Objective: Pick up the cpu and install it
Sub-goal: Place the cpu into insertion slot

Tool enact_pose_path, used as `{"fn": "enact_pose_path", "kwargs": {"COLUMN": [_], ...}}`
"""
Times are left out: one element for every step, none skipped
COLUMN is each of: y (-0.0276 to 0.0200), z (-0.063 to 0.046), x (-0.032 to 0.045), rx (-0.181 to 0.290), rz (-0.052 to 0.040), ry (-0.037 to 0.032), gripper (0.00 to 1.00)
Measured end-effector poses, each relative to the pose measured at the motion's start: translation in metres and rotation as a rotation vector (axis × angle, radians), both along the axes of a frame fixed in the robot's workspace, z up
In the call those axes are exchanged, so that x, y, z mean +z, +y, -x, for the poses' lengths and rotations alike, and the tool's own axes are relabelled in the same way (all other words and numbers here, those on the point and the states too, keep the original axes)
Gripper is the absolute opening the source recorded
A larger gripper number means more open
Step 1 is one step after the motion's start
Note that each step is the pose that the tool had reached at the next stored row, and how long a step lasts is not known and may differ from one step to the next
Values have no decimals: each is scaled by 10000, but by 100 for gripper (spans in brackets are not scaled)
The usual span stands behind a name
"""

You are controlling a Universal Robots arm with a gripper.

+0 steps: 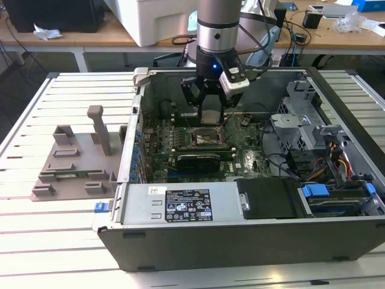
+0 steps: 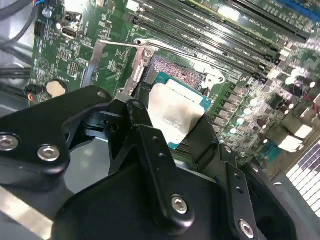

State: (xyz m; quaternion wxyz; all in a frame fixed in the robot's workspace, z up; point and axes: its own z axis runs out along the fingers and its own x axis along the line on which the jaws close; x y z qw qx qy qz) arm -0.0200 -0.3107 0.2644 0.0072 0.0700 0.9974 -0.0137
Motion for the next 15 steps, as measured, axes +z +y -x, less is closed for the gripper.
{"fn": "enact_pose_path", "kwargs": {"y": [0, 0, 0, 0, 0, 0, 0, 0, 0, 0, 0, 0, 0, 0, 0], "z": [0, 0, 0, 0, 0, 0, 0, 0, 0, 0, 0, 0, 0, 0, 0], "x": [-1, -2, -2, -3, -3, -3, -3, -4, -4, -4, -4, -4, -4, -4, -4], "rx": [-522, -888, -1290, -1814, -2267, -2625, -3001, -3125, -3246, -3458, -3587, -3682, -3884, -3989, -4127], "rz": [0, 1, 2, 3, 4, 5, 8, 8, 8, 8, 8, 8, 8, 8, 8], "ry": [0, 0, 0, 0, 0, 0, 0, 0, 0, 0, 0, 0, 0, 0, 0], "gripper": [55, 55, 55, 55, 55, 55, 55, 55, 55, 55, 55, 55, 55, 55, 55]}}
